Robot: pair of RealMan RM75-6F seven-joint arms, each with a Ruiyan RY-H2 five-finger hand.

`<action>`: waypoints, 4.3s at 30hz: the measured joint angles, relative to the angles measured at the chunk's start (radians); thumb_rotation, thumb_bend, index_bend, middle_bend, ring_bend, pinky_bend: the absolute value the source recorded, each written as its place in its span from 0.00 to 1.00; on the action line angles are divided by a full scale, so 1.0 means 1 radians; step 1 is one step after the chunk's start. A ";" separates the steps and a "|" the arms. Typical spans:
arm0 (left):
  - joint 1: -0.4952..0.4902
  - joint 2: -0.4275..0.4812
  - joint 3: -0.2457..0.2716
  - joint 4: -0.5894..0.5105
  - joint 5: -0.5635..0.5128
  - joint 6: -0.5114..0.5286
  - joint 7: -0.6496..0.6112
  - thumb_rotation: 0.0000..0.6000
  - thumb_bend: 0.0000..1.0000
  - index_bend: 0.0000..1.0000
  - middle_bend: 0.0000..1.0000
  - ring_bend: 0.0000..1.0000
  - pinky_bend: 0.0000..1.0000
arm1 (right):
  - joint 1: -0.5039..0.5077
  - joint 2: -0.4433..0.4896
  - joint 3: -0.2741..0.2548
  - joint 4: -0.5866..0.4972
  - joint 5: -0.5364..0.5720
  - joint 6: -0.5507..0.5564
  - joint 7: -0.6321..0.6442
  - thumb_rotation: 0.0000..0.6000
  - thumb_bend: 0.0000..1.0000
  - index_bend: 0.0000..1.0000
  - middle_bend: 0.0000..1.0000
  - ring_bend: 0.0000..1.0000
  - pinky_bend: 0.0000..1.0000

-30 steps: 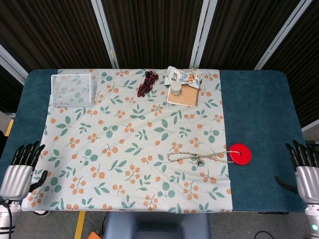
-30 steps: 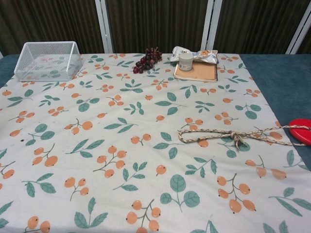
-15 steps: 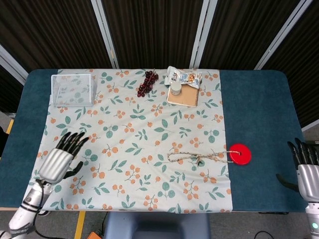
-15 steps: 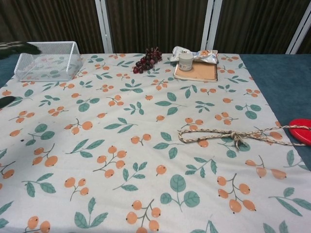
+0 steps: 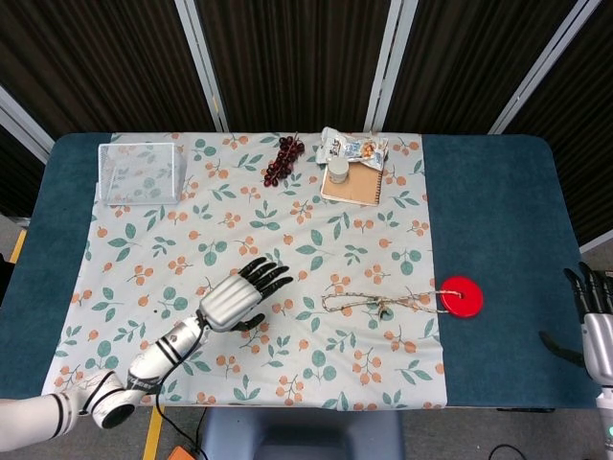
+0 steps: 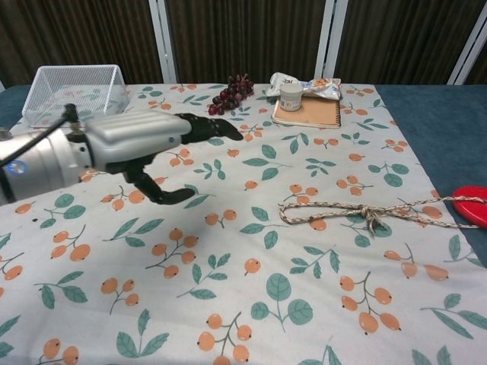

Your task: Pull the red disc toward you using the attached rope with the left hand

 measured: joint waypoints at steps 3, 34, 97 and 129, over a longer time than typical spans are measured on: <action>-0.051 -0.063 -0.006 0.061 -0.022 -0.045 -0.003 1.00 0.44 0.00 0.00 0.00 0.04 | -0.007 -0.001 -0.002 0.017 0.007 0.000 0.018 1.00 0.29 0.00 0.00 0.00 0.00; -0.310 -0.254 0.014 0.301 -0.190 -0.294 -0.025 1.00 0.50 0.10 0.00 0.00 0.04 | -0.014 -0.015 0.014 0.075 0.046 -0.019 0.075 1.00 0.29 0.00 0.00 0.00 0.00; -0.315 -0.087 0.056 0.141 -0.351 -0.208 0.170 1.00 0.74 0.86 0.04 0.00 0.06 | -0.008 -0.036 0.024 0.086 0.073 -0.045 0.060 1.00 0.29 0.00 0.00 0.00 0.00; 0.173 0.636 0.098 -0.049 -0.652 0.291 0.222 1.00 0.82 0.97 0.22 0.02 0.15 | 0.052 -0.036 0.024 0.033 0.030 -0.074 -0.035 1.00 0.29 0.00 0.00 0.00 0.00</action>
